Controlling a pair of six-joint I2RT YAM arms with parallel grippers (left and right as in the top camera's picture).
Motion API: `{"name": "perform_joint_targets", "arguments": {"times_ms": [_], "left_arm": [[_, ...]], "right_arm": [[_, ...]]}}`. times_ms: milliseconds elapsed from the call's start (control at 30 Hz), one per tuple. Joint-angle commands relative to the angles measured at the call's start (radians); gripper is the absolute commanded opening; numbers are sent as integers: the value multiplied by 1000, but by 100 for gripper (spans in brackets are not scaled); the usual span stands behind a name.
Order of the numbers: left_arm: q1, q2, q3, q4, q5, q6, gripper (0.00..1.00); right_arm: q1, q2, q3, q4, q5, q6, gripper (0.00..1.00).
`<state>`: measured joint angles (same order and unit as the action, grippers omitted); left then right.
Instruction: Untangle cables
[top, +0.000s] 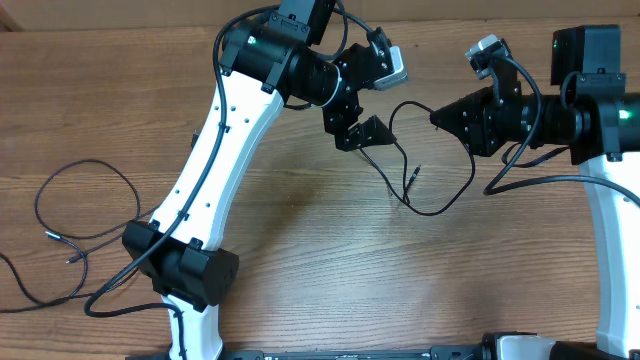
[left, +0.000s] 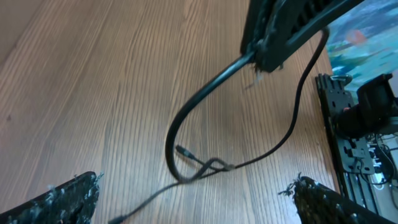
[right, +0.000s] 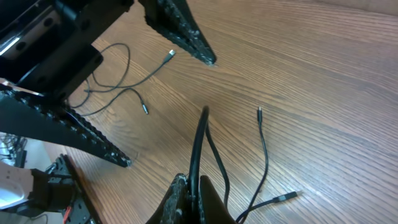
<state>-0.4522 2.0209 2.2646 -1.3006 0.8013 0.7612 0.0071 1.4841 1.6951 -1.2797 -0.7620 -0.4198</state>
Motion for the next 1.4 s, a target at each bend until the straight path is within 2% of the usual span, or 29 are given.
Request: {"name": "perform_joint_targets", "arguments": {"times_ms": [0, 367, 400, 433, 500, 567, 700, 800, 833, 1000, 1033, 1067, 1100, 1167, 1267, 1300, 1333, 1367], "left_arm": [[-13, -28, 21, 3, 59, 76, 100], [-23, -20, 20, 4, 56, 92, 91], [-23, -20, 20, 4, 56, 92, 84], [-23, -20, 20, 4, 56, 92, 73], [-23, -20, 20, 5, 57, 92, 44], [-23, -20, 20, 8, 65, 93, 33], [-23, -20, 20, 15, 91, 92, 24], [-23, -20, 20, 19, 90, 92, 7], [-23, -20, 20, 19, 90, 92, 4], [-19, -20, 20, 28, 90, 67, 4], [-18, -20, 20, 41, 87, 40, 4], [-13, -20, 20, 65, 78, -11, 4], [-7, -20, 20, 92, 62, -64, 4], [7, -20, 20, 149, 19, -174, 4], [36, -20, 20, 234, -63, -344, 4], [53, -20, 20, 267, -97, -416, 4], [92, -20, 20, 314, -130, -518, 4], [108, -20, 20, 327, -132, -545, 4]], "right_arm": [[-1, -1, 6, 2, -63, -1, 4], [-1, -1, 6, -9, -166, -37, 4], [-1, -1, 6, -9, -174, -39, 4], [-1, -1, 6, -8, -176, -39, 4], [-1, -1, 6, -9, -175, -39, 4], [-1, -1, 6, -9, -176, -38, 4], [-1, -1, 6, -10, -183, -38, 4], [-1, -1, 6, -12, -182, -38, 4], [-1, -1, 6, -13, -182, -38, 4], [-1, -1, 6, -12, -181, -38, 4], [-1, -1, 6, -12, -179, -38, 8], [-1, -1, 6, -12, -174, -38, 27], [-1, -1, 6, -12, -171, -38, 41], [-1, -1, 6, -12, -166, -37, 50], [-1, -1, 6, -13, -150, -33, 78], [-1, -1, 6, -14, -143, -31, 100], [-1, -1, 6, -17, -126, -30, 100], [-1, -1, 6, -18, -124, -30, 100]]}}
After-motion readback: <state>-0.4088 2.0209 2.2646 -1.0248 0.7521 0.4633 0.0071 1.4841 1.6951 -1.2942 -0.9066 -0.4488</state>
